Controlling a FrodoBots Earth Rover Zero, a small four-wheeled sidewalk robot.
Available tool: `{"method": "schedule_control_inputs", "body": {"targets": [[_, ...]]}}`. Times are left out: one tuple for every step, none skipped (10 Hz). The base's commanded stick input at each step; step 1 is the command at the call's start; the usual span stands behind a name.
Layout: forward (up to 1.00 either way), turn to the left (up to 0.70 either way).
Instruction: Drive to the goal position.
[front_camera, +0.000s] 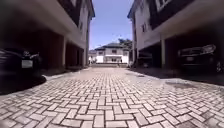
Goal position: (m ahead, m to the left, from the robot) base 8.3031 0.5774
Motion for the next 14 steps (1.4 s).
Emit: {"method": "schedule_control_inputs", "body": {"targets": [[0.50,0.00],[0.50,0.00],[0.50,0.00],[0.50,0.00],[0.50,0.00],[0.50,0.00],[0.50,0.00],[0.50,0.00],[0.50,0.00],[0.50,0.00],[0.50,0.00],[0.50,0.00],[0.50,0.00],[0.50,0.00]]}}
